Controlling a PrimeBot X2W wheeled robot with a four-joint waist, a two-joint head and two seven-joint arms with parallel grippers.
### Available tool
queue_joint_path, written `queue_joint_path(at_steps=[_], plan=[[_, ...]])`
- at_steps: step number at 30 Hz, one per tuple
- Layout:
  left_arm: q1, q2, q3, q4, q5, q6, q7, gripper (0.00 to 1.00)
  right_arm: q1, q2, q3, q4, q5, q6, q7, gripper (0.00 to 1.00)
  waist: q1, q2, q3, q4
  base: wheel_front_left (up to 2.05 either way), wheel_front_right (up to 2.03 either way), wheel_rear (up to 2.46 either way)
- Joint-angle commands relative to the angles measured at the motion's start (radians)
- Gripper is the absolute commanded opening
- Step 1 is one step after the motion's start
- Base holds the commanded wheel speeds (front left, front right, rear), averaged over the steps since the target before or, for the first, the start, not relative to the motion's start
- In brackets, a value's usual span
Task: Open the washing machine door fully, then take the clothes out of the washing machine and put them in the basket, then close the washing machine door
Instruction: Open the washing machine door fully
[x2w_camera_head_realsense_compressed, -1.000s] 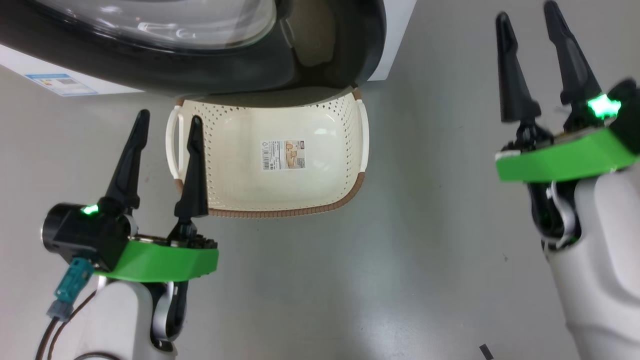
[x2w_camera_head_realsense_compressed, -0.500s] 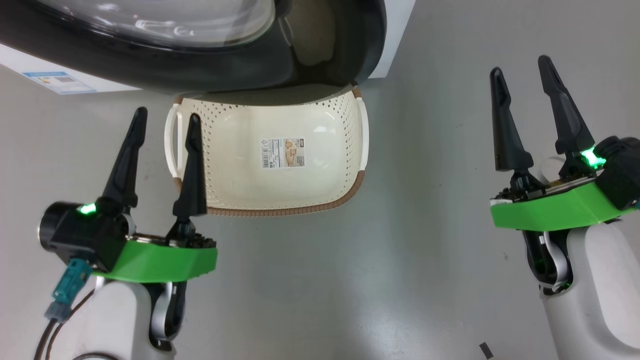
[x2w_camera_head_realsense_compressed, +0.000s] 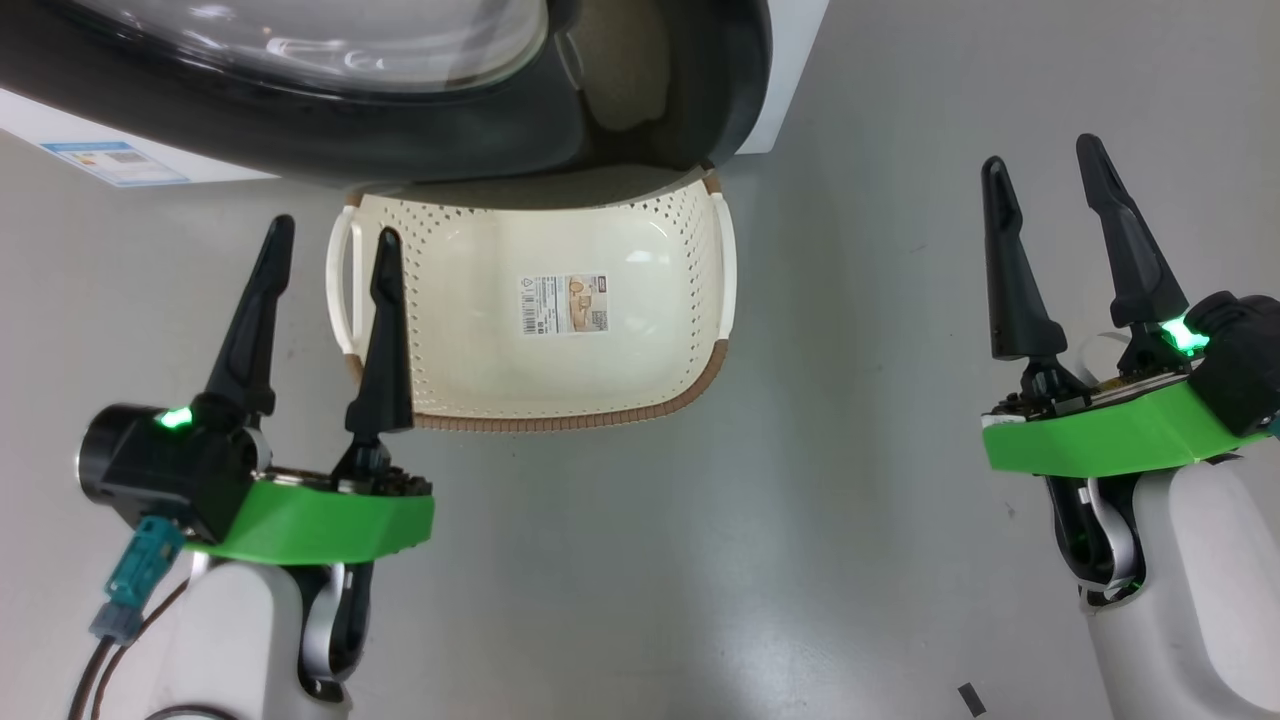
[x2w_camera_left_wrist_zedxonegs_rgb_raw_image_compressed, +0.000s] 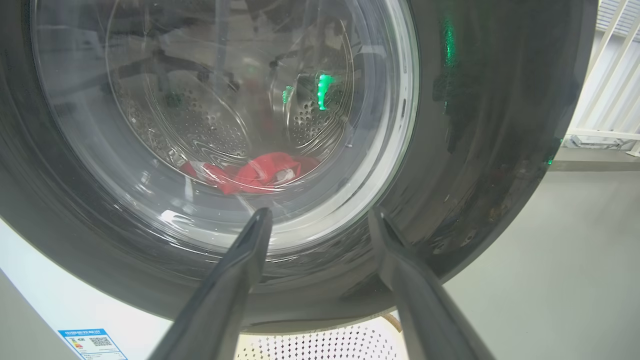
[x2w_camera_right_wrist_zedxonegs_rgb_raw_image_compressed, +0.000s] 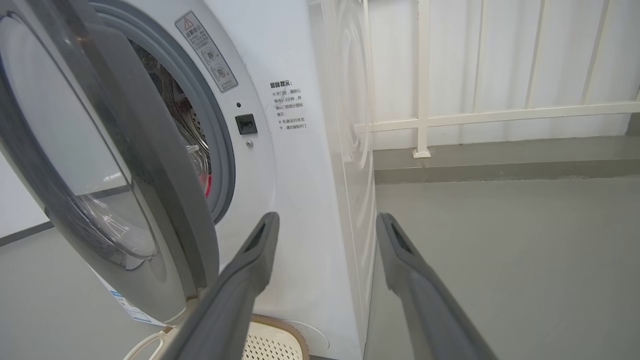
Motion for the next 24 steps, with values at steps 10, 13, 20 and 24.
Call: queue_joint_path(at_steps=[10, 13, 20, 24], plan=[[0.003, 0.019, 0.036, -0.021, 0.006, -0.001, -0.008, 1.00, -0.047, 0.010, 0.024, 0.040, 0.233, 0.007, -0.005, 0.00, -0.0001, -0.0001, -0.004, 0.004, 0.00, 0.00, 0.00], [0.006, 0.019, 0.029, -0.020, 0.005, 0.002, -0.008, 1.00, -0.096, 0.010, 0.036, 0.087, 0.357, 0.007, -0.005, 0.00, -0.0001, -0.0001, -0.007, 0.007, 0.00, 0.00, 0.00], [0.005, 0.019, 0.024, -0.008, 0.007, -0.001, -0.008, 1.00, -0.254, 0.010, 0.120, 0.210, 0.653, 0.007, -0.005, 0.00, -0.0001, -0.0001, -0.012, 0.020, 0.00, 0.00, 0.00], [0.006, 0.019, 0.012, -0.010, 0.006, 0.002, -0.008, 1.00, -0.373, 0.004, 0.164, 0.259, 0.889, 0.007, 0.073, 0.00, -0.0001, -0.0001, -0.010, 0.033, 0.00, 0.00, 0.00]])
